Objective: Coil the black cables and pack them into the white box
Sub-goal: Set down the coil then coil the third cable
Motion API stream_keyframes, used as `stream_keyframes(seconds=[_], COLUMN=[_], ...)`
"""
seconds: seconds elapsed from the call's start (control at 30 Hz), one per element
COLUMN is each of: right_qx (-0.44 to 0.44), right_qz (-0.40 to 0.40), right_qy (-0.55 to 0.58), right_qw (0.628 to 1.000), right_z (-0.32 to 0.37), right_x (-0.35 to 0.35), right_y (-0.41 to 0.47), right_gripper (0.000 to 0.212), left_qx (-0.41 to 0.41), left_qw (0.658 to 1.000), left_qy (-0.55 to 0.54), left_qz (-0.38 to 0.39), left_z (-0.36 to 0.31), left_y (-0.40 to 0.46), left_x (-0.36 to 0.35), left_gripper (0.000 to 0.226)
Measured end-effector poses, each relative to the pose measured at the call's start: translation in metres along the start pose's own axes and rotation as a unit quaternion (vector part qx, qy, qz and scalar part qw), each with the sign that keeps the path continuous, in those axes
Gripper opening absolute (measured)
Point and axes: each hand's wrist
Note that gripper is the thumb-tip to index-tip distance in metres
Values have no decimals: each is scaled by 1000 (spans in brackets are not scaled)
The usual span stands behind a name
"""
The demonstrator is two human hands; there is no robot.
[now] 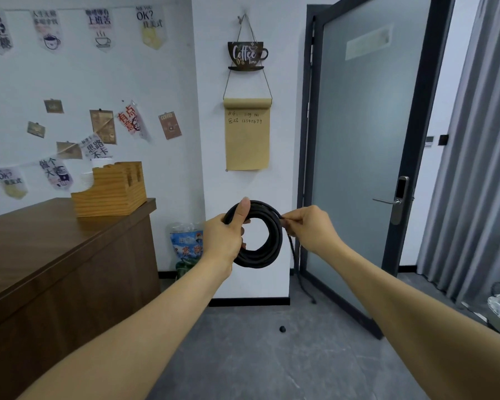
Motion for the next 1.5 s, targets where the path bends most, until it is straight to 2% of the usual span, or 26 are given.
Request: stream_keyframes(seconds=[0.13, 0.17, 0.27, 0.3, 0.37, 0.43, 0.5, 0.57, 0.63, 0.7, 0.83, 0.93, 1.07, 1.13, 1.2, 1.27, 1.33, 1.4, 1.47, 1.5], right_qx=[-75, -101, -148, -135, -95, -70, -73, -81, -93, -113, -134, -134, -133, -155, -156, -147, -161, -197, -243, -263], right_qz=[74, 79, 116, 142, 181, 175, 151, 152, 172, 179, 187, 186, 191, 206, 205, 192, 191, 176, 156, 147], right_qy=[131, 201, 409, 413, 348, 296, 295, 313, 341, 382, 420, 372, 155, 22, -90, -111, -44, 136, 345, 407], right_qw=[986, 971, 893, 890, 915, 936, 941, 934, 919, 900, 878, 900, 960, 966, 962, 964, 967, 955, 893, 862], right_z=[12, 18, 26, 28, 31, 36, 37, 36, 34, 32, 30, 33, 37, 40, 40, 42, 43, 45, 47, 47], right_x=[-7, -6, -5, -4, -7, -14, -18, -21, -24, -26, -21, -13, -4, 2, 6, 4, 0, -4, -5, -5], right_y=[1, -1, -6, -7, -10, -12, -11, -10, -12, -13, -12, -8, -5, -8, -11, -11, -11, -10, -9, -8], right_gripper=[25, 24, 19, 21, 27, 24, 17, 10, 4, 8, 21, 29, 17, 13, 23, 23, 19, 19, 23, 26], left_qx=[-6, -4, -3, -3, -8, -19, -38, -58, -71, -82, -131, -164, -211, -221, -220, -206, -187, -175, -170, -168], left_qw=[1000, 1000, 1000, 1000, 1000, 999, 998, 997, 995, 994, 986, 978, 957, 947, 942, 943, 945, 948, 949, 949], left_qy=[-2, -8, -16, -17, -10, 6, 27, 42, 58, 71, 99, 124, 198, 230, 247, 249, 251, 241, 232, 231], left_qz=[-3, -7, -16, -18, -23, -26, -30, -38, -40, -32, -15, -18, -22, -41, -63, -79, -93, -114, -132, -137], left_z=[1, 1, 0, 1, 1, 3, 4, 5, 6, 5, 3, 1, 0, 1, 2, 4, 6, 8, 10, 9], left_y=[1, 1, 4, 4, 5, 6, 6, 8, 9, 9, 11, 14, 16, 19, 23, 26, 27, 30, 33, 35], left_x=[1, 2, 4, 5, 6, 7, 7, 9, 9, 7, -1, -4, -6, -2, 3, 7, 9, 13, 19, 21], left_gripper=[47, 46, 44, 43, 43, 45, 56, 69, 63, 54, 54, 52, 51, 53, 56, 57, 53, 51, 50, 49])
Point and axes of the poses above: each hand's wrist, its own y-axis towards the middle knuckle, its own x-axis out of the back of the hand, z = x × y
